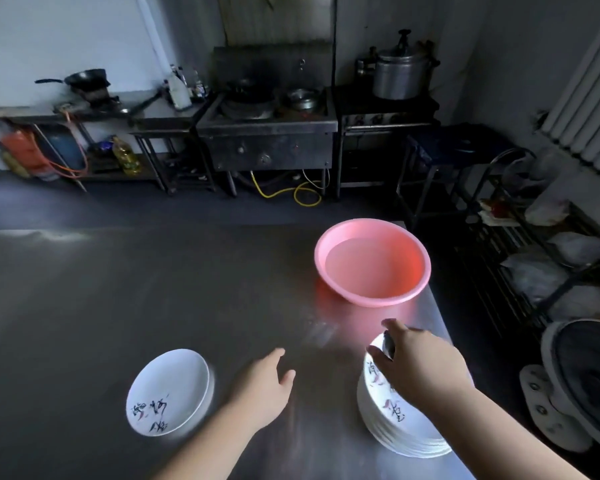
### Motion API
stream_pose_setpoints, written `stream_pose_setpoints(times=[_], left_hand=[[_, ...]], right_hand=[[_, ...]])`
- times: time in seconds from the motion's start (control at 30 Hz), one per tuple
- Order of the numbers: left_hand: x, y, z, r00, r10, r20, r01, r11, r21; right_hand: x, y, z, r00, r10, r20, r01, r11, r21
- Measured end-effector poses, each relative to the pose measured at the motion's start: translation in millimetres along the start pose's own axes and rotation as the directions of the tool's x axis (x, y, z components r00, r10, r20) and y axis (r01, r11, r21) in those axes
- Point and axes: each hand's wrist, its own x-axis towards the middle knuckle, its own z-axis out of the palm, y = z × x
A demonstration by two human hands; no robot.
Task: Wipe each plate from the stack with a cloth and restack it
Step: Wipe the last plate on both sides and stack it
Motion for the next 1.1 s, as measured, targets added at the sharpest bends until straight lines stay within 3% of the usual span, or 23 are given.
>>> stream_pose_setpoints(times=[0.27,0.5,0.67,0.9,1.1], left_hand=[[-13.5,-176.7,-30.7,0.968,-0.247,-0.053,0.251,0.959,0.128],[-1.9,-273.7,-38.6,0.904,-0.414,-0.106,0.422,0.905,0.063],[16.6,-309.9,-29.2,0.907,-0.420,0.020,0.420,0.906,-0.046],[14.5,-332.1,-21.1,0.933,-0.359,0.013,0.343,0.879,-0.332],[2.8,-319.0,-16.5,0.957,-0.290,0.002,0.263,0.865,-0.427]], right_hand=[[16.7,-140.7,76.0,0.975,-0.182,0.129,0.172,0.982,0.080],[35.0,-230.0,155.0,0.930,-0.110,0.350,0.065,0.989,0.136],[41.9,-277.8,203.1,0.869,-0.075,0.489,-0.002,0.988,0.154],[40.0,-310.4,238.0,0.816,-0.032,0.578,-0.161,0.947,0.279],[27.6,-290.5,227.9,0.841,0.065,0.537,-0.271,0.910,0.314]])
